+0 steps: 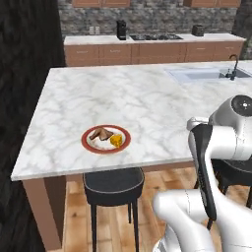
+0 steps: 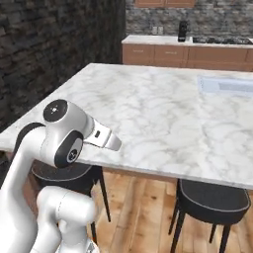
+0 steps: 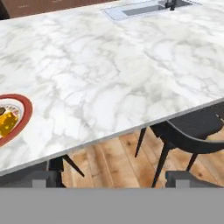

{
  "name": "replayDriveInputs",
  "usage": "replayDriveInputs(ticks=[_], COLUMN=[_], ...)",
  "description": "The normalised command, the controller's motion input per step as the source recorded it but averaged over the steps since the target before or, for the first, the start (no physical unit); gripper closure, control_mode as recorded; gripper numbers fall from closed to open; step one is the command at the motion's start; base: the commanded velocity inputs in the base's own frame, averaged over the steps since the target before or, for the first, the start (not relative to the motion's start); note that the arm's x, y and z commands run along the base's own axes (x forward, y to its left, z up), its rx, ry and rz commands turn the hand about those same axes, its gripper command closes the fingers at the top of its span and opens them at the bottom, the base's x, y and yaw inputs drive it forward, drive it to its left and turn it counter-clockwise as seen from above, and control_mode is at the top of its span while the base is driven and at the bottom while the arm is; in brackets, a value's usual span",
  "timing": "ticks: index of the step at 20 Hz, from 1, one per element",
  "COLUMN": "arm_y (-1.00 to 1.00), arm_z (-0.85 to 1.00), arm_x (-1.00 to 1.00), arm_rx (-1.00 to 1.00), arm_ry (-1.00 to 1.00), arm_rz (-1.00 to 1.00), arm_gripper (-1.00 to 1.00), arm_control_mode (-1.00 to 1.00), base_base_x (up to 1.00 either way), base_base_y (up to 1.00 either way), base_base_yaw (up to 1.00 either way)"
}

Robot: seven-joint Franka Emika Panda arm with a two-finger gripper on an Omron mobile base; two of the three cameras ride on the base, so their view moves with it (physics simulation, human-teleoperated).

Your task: Take the cheese, chicken drumstick, and corn from the fridge and place them on the plate on the dining counter to create an appetizer plate.

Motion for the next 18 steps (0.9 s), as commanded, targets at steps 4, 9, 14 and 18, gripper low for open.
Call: replayDriveInputs(ticks=[4,9,14,18], arm_y=[0.00,0.00,0.00,0.00], arm_z=[0.00,0.00,0.00,0.00], arm_x=[0.00,0.00,0.00,0.00], arm_rx=[0.00,0.00,0.00,0.00], arm_ry=[0.00,0.00,0.00,0.00], arm_rz=[0.00,0.00,0.00,0.00], arm_gripper=[-1.00,-1.00,-1.00,-1.00], arm_control_mode=[1.00,1.00,1.00,1.00], base_base_x=[-0.02,0.00,0.00,0.00], base_base_y=[-1.00,-1.00,-1.00,-1.00], base_base_yaw=[-0.38,-0.36,-0.37,-0.36])
